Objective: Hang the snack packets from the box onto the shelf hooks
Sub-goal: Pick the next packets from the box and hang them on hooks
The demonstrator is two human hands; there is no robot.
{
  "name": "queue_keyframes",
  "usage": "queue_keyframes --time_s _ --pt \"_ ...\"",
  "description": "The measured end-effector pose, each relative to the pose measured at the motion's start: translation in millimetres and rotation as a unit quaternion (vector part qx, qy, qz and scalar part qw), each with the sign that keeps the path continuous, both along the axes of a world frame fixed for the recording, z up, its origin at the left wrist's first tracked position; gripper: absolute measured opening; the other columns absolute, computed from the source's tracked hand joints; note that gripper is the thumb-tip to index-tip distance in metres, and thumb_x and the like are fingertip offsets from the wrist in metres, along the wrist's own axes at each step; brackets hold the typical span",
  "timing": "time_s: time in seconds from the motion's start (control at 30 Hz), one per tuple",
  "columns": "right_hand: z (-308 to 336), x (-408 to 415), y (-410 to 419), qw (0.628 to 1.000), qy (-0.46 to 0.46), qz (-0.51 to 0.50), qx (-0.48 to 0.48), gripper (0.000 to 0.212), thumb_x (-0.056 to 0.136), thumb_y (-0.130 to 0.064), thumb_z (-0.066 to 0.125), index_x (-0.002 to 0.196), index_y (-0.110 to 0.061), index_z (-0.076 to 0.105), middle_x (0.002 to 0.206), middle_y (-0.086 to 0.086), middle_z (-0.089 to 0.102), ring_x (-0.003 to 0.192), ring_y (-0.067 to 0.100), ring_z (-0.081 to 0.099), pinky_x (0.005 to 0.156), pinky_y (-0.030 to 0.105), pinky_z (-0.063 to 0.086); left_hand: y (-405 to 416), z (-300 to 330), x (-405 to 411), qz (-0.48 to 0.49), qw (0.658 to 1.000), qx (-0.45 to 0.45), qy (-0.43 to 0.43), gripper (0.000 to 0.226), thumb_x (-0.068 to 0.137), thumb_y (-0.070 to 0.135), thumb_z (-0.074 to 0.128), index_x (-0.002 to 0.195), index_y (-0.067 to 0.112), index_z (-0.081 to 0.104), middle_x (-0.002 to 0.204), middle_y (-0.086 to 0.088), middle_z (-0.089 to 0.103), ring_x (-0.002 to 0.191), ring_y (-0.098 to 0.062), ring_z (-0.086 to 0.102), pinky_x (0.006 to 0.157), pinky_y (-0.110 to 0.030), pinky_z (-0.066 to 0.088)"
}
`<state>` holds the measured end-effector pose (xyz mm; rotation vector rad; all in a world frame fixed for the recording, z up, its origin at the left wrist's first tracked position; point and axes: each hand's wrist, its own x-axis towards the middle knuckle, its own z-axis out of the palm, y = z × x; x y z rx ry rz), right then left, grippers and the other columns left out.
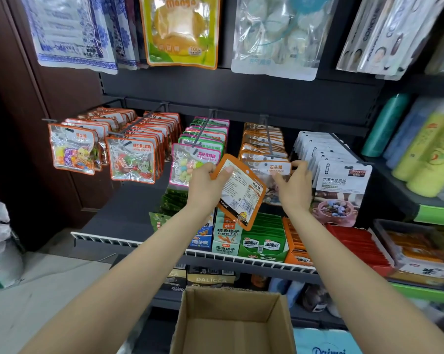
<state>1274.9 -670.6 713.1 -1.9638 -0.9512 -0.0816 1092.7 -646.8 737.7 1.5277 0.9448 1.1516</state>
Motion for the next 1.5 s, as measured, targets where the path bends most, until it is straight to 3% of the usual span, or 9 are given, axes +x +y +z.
queue_keyframes --time_s 0.1,0.27,0.43,0.57,0.67,0.77,1.0,1.2,1.5 --pt "2 -4 -2 1.0 0.001 0.006 0.012 0.052 0.089 -0.034 0.062 0.129 -0.012 0.038 0.13 0.014 0.042 0.113 0.029 0.05 0.076 0.03 0.036 -1 -1 3 0.017 0.999 0.038 0.014 0.038 0.092 0.028 0.058 0.062 0.015 0.038 0.066 0.0 0.048 0.065 -0.007 0.051 0.066 -0.022 0.039" --pt "9 -24 -27 0.996 -0.003 0.053 0.075 0.031 0.093 -0.034 0.053 0.113 -0.011 0.053 0.115 0.008 0.052 0.101 0.024 0.056 0.079 0.027 0.04 -14 1 0 0.053 0.977 0.182 0.098 0.041 0.093 0.03 0.057 0.063 0.02 0.032 0.055 0.006 0.035 0.049 -0.008 0.032 0.049 -0.018 0.028" --pt "31 -39 -54 0.927 0.282 0.245 0.03 0.043 0.093 -0.047 0.046 0.091 -0.012 0.07 0.084 0.001 0.073 0.076 0.011 0.07 0.063 0.018 0.055 -38 -4 12 0.01 0.898 0.353 0.263 0.023 0.094 0.033 0.054 0.083 0.016 0.045 0.056 0.005 0.049 0.048 -0.018 0.048 0.045 -0.026 0.032" --pt "37 -27 -61 0.925 0.288 0.249 -0.011 0.02 0.09 -0.001 0.052 0.097 -0.004 0.071 0.092 0.008 0.069 0.067 0.015 0.065 0.057 0.026 0.058 -50 -17 21 -0.044 0.827 0.458 0.323 0.03 0.091 0.036 0.059 0.102 0.008 0.06 0.07 -0.007 0.066 0.059 -0.03 0.063 0.052 -0.031 0.041" --pt "40 -12 -66 0.937 0.261 0.232 -0.011 0.035 0.083 0.016 0.047 0.092 -0.009 0.07 0.095 0.01 0.069 0.07 0.016 0.064 0.053 0.022 0.056 -49 -15 14 -0.154 0.876 0.362 0.279 0.05 0.085 0.061 0.05 0.111 0.022 0.065 0.095 0.003 0.068 0.076 -0.013 0.062 0.07 -0.029 0.051" --pt "46 1 -66 0.941 0.229 0.248 -0.009 0.035 0.079 0.016 0.054 0.087 -0.014 0.071 0.095 0.006 0.071 0.085 0.014 0.065 0.068 0.023 0.054 -32 -12 8 -0.135 0.937 0.252 0.199 0.053 0.083 0.061 0.054 0.129 0.033 0.053 0.144 0.006 0.041 0.131 -0.01 0.037 0.105 -0.029 0.029" --pt "32 -4 -50 0.95 0.204 0.23 0.061 0.035 0.079 -0.004 0.071 0.11 -0.016 0.059 0.102 0.0 0.067 0.092 0.012 0.064 0.078 0.029 0.054 -8 -16 20 -0.168 0.963 0.139 0.16 0.066 0.08 0.018 0.073 0.138 0.031 0.044 0.142 0.008 0.045 0.13 -0.007 0.039 0.102 -0.02 0.029" --pt "4 -3 -38 0.979 0.021 0.198 0.032 0.048 0.085 -0.018 0.066 0.129 -0.031 0.051 0.116 -0.002 0.053 0.096 0.015 0.056 0.084 0.028 0.045 8 -27 41 -0.088 0.982 0.118 0.121 0.066 0.082 0.017 0.072 0.14 0.029 0.041 0.141 0.002 0.046 0.132 -0.013 0.038 0.099 -0.017 0.026" --pt "-7 3 -23 0.987 -0.009 0.16 0.015 0.052 0.088 -0.018 0.063 0.137 -0.021 0.048 0.118 0.008 0.05 0.1 0.008 0.041 0.087 0.015 0.027 21 -35 55 -0.074 0.977 0.138 0.146 0.071 0.082 0.02 0.072 0.143 0.028 0.037 0.142 -0.006 0.046 0.132 -0.018 0.039 0.099 -0.018 0.026"
